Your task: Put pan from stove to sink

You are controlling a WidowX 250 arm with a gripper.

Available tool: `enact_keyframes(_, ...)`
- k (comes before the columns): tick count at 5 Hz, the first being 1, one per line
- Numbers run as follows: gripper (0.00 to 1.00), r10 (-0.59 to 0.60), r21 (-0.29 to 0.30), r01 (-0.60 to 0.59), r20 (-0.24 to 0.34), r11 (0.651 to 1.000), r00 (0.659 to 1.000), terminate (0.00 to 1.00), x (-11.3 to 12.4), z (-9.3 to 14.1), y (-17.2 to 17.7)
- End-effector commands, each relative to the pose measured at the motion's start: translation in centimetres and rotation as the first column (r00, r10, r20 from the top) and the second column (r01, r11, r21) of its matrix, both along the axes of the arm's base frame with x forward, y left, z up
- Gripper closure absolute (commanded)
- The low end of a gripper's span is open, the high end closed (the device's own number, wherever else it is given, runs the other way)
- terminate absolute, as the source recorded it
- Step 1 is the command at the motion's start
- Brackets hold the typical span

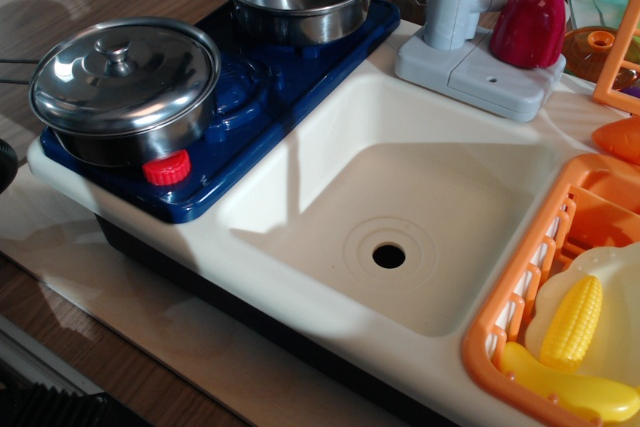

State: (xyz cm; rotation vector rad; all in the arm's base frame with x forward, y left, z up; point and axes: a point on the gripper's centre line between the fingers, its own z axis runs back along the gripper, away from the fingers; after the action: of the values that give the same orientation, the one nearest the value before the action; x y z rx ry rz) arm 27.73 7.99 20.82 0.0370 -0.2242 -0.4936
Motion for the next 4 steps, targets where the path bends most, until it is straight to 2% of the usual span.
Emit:
enact_keyframes(1, 0.0, 0.0, 0.0, 0.0, 0.0, 1.0, 1.0, 0.0, 0.0, 0.0, 0.0)
enact_keyframes(2, 0.0, -0.241, 0.024, 0.241, 0.024, 0.97, 0.97, 0.0, 0.1, -0.3, 0.1)
enact_keyframes(3, 0.0, -0.409, 0.036, 0.408, 0.051, 0.912, 0.911, 0.0, -0.1, -1.1, 0.0)
enact_keyframes(4, 0.0, -0.491, 0.061, 0.488, 0.046, 0.871, 0.87, 0.0, -0.2, -2.0, -0.6)
